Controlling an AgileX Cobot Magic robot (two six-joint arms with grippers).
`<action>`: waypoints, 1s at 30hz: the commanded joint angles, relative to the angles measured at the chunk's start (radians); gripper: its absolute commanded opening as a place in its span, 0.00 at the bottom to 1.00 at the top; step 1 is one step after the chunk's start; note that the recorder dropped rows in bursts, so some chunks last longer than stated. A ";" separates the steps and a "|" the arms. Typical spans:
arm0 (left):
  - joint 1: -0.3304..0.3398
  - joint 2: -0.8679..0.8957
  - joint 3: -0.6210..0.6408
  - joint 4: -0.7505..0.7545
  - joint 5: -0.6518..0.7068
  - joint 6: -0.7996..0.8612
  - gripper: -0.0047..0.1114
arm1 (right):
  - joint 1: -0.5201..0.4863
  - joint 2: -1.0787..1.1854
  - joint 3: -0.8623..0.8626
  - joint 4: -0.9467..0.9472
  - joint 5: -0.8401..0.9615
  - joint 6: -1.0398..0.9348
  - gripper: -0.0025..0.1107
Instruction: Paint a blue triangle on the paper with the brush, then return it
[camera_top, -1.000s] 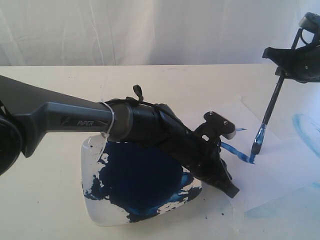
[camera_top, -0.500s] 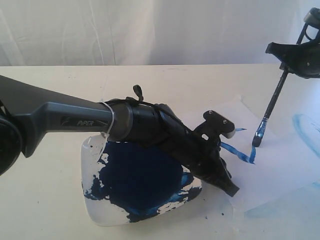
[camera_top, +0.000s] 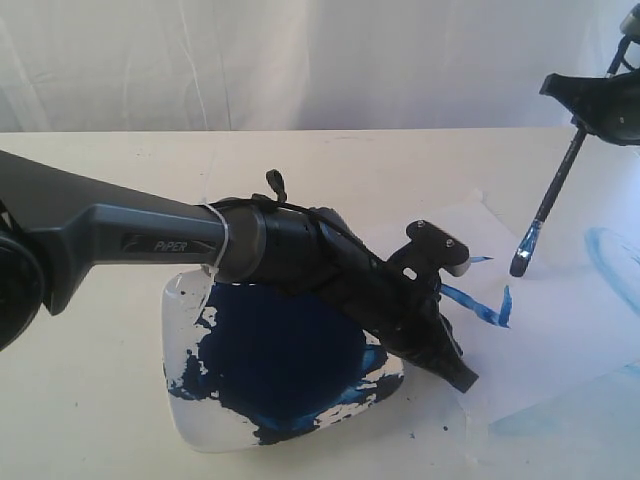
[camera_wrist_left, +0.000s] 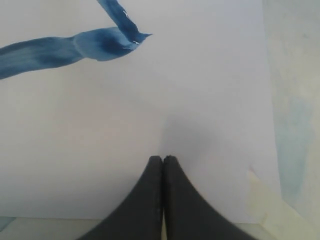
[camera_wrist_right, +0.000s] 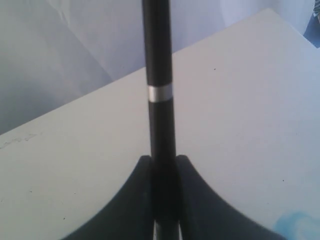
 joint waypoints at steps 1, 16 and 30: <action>0.005 -0.011 0.003 0.001 0.009 -0.002 0.04 | -0.007 -0.001 -0.002 0.002 0.010 0.029 0.02; 0.005 -0.011 0.003 0.001 0.005 -0.002 0.04 | -0.007 -0.083 0.000 -0.007 0.224 0.067 0.02; 0.005 -0.011 0.003 0.001 0.007 -0.002 0.04 | -0.007 -0.087 0.084 -0.032 0.226 0.117 0.02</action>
